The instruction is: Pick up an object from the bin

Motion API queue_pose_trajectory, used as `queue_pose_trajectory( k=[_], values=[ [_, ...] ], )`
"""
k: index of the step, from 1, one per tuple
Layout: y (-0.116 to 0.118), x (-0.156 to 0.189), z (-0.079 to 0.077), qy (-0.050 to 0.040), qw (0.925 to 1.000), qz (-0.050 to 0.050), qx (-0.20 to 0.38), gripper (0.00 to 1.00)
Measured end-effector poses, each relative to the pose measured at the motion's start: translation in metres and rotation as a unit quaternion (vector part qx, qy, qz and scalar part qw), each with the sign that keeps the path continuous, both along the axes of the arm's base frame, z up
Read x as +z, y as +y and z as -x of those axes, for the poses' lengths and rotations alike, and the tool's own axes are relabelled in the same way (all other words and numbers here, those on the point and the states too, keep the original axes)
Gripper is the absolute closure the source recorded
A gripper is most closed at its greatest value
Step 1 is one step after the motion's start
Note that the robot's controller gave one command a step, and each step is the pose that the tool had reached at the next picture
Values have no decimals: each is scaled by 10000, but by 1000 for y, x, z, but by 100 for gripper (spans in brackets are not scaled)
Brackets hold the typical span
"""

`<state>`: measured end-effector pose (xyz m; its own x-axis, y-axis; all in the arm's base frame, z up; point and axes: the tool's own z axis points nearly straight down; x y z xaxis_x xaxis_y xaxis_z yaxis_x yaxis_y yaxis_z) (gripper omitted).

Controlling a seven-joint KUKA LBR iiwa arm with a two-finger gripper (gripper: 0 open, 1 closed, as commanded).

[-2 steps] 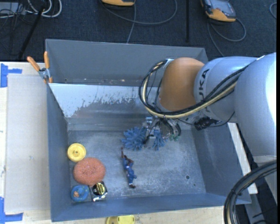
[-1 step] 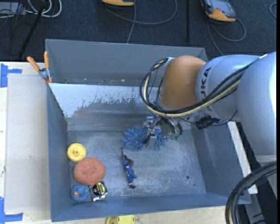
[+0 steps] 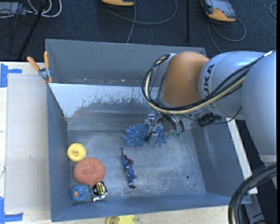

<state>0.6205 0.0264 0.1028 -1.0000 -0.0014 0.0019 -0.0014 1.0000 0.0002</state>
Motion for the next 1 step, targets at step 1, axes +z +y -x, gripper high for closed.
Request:
queue_pose_trajectory(
  k=[1],
  values=[
    [0,10,-1,-21,10000,0,3,100]
  ],
)
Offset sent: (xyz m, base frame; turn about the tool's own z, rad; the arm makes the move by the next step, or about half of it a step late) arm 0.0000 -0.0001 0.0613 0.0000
